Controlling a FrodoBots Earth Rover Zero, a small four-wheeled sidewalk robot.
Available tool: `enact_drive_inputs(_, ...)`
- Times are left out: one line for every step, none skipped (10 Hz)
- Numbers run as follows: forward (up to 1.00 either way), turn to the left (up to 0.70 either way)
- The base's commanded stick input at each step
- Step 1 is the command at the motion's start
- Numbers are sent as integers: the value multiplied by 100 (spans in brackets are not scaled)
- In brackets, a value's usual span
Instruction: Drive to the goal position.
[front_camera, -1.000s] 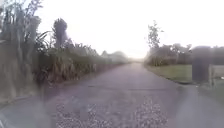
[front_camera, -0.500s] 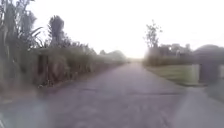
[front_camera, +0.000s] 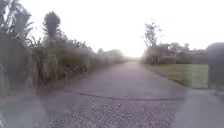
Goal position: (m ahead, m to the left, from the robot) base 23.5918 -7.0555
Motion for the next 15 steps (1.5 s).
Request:
enact_drive_inputs(70,-14)
enact_drive_inputs(70,-14)
enact_drive_inputs(70,-14)
enact_drive_inputs(70,-14)
enact_drive_inputs(70,-14)
enact_drive_inputs(70,-14)
enact_drive_inputs(70,-14)
enact_drive_inputs(70,-14)
enact_drive_inputs(70,-14)
enact_drive_inputs(70,-14)
enact_drive_inputs(70,-14)
enact_drive_inputs(70,-14)
enact_drive_inputs(70,-14)
enact_drive_inputs(70,-14)
enact_drive_inputs(70,-14)
